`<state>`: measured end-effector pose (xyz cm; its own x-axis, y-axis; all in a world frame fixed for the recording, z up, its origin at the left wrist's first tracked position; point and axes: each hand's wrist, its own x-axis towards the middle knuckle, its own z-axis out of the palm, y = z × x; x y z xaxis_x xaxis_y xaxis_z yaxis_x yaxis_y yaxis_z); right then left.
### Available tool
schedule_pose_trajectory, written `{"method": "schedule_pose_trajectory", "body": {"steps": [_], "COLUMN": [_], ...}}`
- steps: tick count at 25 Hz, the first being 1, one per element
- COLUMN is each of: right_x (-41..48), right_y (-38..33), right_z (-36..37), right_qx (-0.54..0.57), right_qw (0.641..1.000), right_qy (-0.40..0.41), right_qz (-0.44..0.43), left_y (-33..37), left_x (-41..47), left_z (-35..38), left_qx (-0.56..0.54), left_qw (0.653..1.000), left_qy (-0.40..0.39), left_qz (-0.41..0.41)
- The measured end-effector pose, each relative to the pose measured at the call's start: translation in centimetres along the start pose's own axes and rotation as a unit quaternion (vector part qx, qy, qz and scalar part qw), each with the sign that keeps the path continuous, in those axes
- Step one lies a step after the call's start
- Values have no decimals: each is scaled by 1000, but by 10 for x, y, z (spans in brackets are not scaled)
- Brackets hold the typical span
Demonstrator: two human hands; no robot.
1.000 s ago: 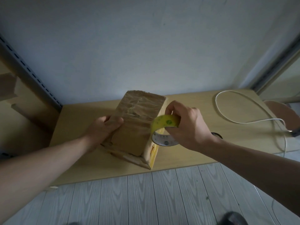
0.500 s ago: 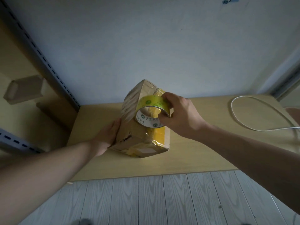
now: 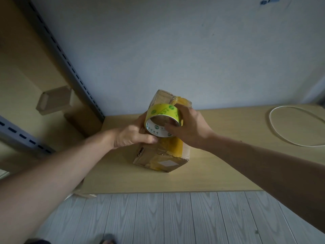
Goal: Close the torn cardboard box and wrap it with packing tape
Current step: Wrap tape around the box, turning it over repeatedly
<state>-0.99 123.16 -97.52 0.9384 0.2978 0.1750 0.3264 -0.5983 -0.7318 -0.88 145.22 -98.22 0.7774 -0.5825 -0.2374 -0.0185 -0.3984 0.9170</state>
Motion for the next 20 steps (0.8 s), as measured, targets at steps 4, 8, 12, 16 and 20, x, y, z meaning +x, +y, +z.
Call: {"method": "schedule_pose_trajectory", "body": {"steps": [4,8,12,16,20], "right_x": [10,20,28,23,10], "right_y": [-11,-31,-43,-30,-5], "right_z": [2,3,-21,-51,-77], "right_qx": [-12,-43,-114,-171,-208], "right_qw": [1000,996,986,975,971], "right_qy": [-5,-46,-85,-111,-108], "right_qz": [-17,-70,-91,-83,-46], "left_y": [-14,-38,-49,-56,-58], "left_x": [3,-4,-2,-3,-2], "left_z": [18,24,18,17,18], "left_qx": [-39,-40,26,-6,-14], "left_qw": [995,996,998,997,997], "left_qy": [90,72,62,76,77], "left_qz": [-19,-35,7,6,-6]}}
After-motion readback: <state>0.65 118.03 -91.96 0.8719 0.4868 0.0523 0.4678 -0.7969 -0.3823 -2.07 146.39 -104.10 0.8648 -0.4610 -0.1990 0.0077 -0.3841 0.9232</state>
